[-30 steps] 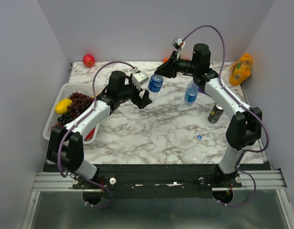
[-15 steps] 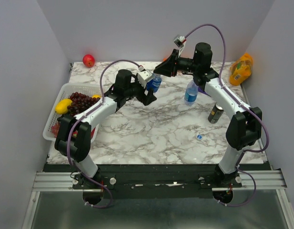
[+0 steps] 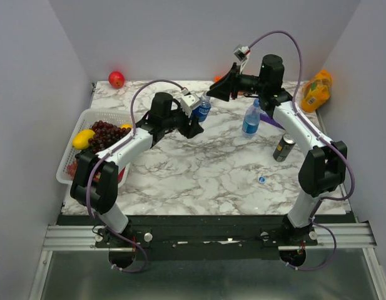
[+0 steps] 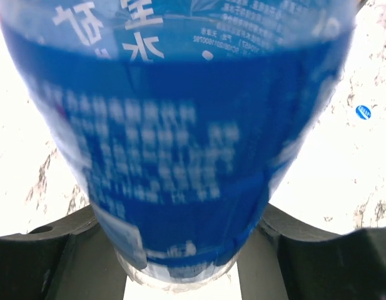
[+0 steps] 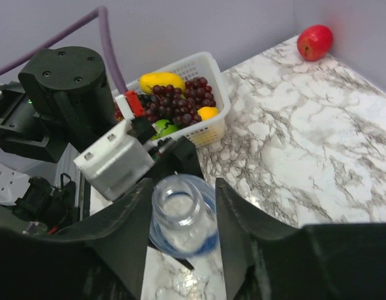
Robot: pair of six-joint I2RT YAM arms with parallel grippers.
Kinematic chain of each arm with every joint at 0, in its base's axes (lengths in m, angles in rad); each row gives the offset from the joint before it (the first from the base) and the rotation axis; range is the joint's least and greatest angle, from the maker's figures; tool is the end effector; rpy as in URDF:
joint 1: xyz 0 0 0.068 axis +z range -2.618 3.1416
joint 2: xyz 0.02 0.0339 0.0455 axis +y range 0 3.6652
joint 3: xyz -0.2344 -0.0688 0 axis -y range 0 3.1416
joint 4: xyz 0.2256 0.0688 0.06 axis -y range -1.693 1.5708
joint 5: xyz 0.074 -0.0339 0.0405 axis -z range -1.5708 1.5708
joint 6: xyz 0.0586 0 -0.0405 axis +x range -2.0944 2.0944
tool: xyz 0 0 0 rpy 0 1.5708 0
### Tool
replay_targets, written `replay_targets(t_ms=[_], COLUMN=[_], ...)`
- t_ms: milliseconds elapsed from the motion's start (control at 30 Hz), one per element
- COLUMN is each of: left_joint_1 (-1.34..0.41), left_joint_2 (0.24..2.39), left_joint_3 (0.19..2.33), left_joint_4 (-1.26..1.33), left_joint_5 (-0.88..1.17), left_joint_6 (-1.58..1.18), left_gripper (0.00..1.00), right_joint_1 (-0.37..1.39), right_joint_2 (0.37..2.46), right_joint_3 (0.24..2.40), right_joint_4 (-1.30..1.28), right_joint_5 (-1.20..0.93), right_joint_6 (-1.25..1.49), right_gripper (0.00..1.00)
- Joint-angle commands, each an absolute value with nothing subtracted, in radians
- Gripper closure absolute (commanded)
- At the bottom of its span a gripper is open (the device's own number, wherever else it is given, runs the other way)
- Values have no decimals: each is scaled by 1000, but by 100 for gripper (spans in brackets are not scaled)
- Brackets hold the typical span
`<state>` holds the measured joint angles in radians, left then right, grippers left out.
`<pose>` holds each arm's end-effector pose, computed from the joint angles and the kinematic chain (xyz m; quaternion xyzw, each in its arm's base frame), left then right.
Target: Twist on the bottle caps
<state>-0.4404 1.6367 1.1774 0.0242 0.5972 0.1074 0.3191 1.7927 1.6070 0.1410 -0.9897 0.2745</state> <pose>0.3254 -0.1898 0.2495 0.3703 0.7329 -0.3298 0.4658 0.3744 0.1753 0.3547 -0.3423 0.6286 0.5061 0.4812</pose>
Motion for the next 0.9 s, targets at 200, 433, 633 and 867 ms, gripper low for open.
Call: replay_targets(t_ms=[200, 433, 633, 867], left_joint_1=[-423, -425, -425, -425], left_joint_2=[1496, 1511, 1509, 1503], left_joint_3=[1048, 1092, 1095, 1095], left_joint_4=[-112, -228, -242, -285], left_joint_5=[586, 620, 618, 612], left_joint_6=[320, 402, 374, 377], left_gripper=[89, 100, 100, 100], right_joint_1=[120, 121, 123, 121], right_joint_2=[1623, 1496, 1400, 1457], right_joint_3=[1697, 1352, 1049, 983], right_joint_4=[-939, -1290, -1111, -1095], right_joint_5=[-1054, -751, -560, -511], right_joint_6=[-938, -1615, -1896, -1965], right_gripper=[35, 37, 34, 33])
